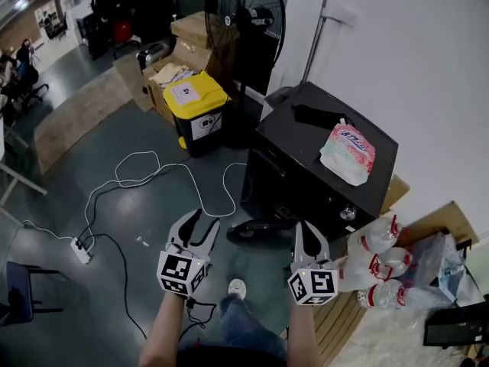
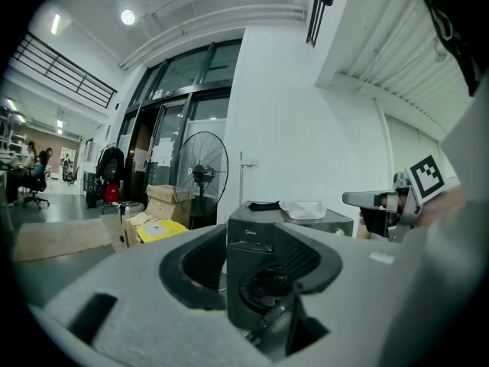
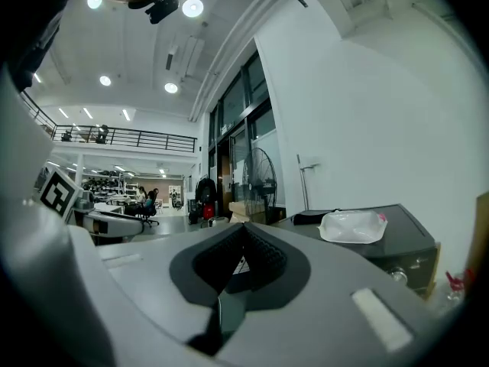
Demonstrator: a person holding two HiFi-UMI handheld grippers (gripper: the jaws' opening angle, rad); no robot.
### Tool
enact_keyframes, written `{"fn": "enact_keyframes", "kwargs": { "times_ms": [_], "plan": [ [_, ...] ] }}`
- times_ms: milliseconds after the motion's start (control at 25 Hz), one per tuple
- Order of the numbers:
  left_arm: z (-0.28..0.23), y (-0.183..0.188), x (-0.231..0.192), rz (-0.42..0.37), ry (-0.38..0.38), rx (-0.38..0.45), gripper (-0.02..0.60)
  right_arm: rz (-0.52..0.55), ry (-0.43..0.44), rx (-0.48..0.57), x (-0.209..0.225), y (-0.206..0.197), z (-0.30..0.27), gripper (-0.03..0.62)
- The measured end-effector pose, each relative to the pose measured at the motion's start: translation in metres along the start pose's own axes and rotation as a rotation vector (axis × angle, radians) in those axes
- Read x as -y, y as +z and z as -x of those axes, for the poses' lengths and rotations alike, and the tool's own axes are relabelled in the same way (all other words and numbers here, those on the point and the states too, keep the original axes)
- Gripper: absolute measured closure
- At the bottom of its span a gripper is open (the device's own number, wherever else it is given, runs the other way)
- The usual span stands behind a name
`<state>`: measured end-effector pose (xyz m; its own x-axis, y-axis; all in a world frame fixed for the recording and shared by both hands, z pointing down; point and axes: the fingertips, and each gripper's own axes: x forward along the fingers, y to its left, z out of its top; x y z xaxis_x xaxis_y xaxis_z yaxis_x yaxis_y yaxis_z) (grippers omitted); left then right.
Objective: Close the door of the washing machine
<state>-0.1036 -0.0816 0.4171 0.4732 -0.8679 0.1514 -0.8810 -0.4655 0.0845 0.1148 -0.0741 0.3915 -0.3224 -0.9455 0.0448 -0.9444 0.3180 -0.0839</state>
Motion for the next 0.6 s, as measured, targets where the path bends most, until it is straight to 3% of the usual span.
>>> {"fn": "enact_keyframes", "kwargs": {
  "times_ms": [240,600],
  "plan": [
    [-0.073,0.0,-0.015,0.021,0.034,-0.018,0.396,-0.009,0.045,-0.036,0.039,-0.007,-0.068,0.586],
    [-0.127,-0.004,-0.028,0.031,0.026,-0.053,0.396,-0.031,0.06,-0.079,0.062,-0.022,-0.121,0.586]
  ]
}}
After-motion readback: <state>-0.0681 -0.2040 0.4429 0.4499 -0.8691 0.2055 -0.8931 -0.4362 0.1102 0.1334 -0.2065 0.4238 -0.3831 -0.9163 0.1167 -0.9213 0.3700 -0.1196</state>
